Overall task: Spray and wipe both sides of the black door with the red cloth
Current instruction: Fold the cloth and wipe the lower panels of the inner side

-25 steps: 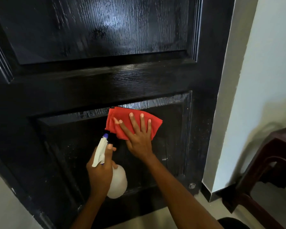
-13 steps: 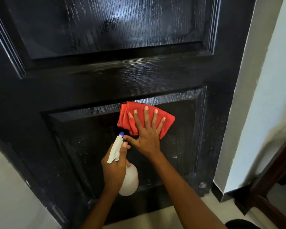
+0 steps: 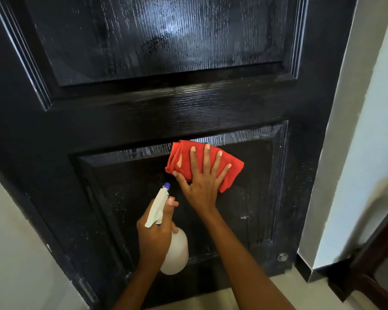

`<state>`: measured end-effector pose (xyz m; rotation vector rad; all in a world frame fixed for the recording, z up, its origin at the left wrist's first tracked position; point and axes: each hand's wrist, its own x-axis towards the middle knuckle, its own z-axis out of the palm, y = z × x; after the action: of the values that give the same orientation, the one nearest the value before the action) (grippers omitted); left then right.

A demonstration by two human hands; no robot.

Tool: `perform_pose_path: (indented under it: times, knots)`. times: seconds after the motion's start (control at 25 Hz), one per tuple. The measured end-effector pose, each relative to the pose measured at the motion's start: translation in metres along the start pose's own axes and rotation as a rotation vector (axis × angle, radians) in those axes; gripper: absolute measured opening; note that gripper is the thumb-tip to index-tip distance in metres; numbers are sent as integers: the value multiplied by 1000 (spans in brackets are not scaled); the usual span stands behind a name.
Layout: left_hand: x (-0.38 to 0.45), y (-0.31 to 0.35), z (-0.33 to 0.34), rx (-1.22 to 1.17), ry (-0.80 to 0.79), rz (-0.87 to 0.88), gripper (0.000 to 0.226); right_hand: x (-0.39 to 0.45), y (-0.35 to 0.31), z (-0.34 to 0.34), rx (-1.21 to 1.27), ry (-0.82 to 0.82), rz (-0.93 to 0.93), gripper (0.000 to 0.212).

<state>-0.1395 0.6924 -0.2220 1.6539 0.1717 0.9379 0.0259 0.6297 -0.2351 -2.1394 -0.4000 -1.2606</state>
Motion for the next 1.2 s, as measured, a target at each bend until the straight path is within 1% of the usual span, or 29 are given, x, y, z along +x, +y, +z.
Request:
perform_pose_path:
  times: [0.08,0.16,0.2,0.28,0.36,0.44,0.48,0.52,0.56,0.6,0.64,0.68,0.76,0.8,0.84,0.88,0.92,0.96,1.0,1.08,1.12,1.2]
  knots:
    - [0,-1,4,8,-13,2,18,-1,6,2,-15,22,-19,72]
    - [-3,-2,12,16,-38,-6,16,-8,25,2,23,29,90,67]
    - [-5,-2,15,14,-45,-13,16,-14,39,3,55,22,196,67]
    - [-8,-4,25,15,-71,-37,23,-30,73,-1,145,14,480,71]
    - [-13,-8,34,20,-101,-65,33,-45,105,-5,281,49,762,75]
    - [-19,-13,40,20,-120,-95,42,-48,120,-6,404,102,952,80]
    - [-21,-14,42,19,-127,-105,45,-45,120,-6,446,133,1006,83]
    - [-21,-15,43,19,-130,-110,48,-39,116,-5,470,161,1028,82]
    - [-21,-15,43,17,-132,-111,49,-34,107,-6,472,178,1007,77]
    - [-18,-13,43,16,-124,-108,49,-28,96,-6,439,184,932,71]
    - [-15,-11,42,25,-113,-99,46,-20,82,-8,387,178,803,66]
    - [-11,-10,39,38,-101,-90,38,-7,65,-10,331,149,631,64]
    - [-6,-11,36,44,-75,-80,16,17,31,-20,159,42,207,61]
    - [-5,-10,35,40,-67,-76,8,29,21,-25,64,6,51,61]
    - [-5,-10,36,35,-65,-71,7,40,21,-29,7,-5,-38,62]
    - [-5,-10,38,33,-67,-70,8,47,28,-32,-23,16,-57,65]
    - [-5,-9,42,26,-78,-71,8,47,41,-32,-34,45,-27,67]
    - [-5,-7,48,15,-92,-74,9,43,61,-32,-35,71,50,69]
    - [-5,-7,55,9,-110,-78,15,38,83,-32,-31,96,160,71]
    - [-6,-5,69,15,-152,-62,37,29,125,-33,70,117,439,74]
    - [-7,-4,75,24,-178,-53,42,23,137,-33,155,134,580,76]
    - [-8,-2,85,34,-208,-55,41,1,142,-29,281,144,833,80]
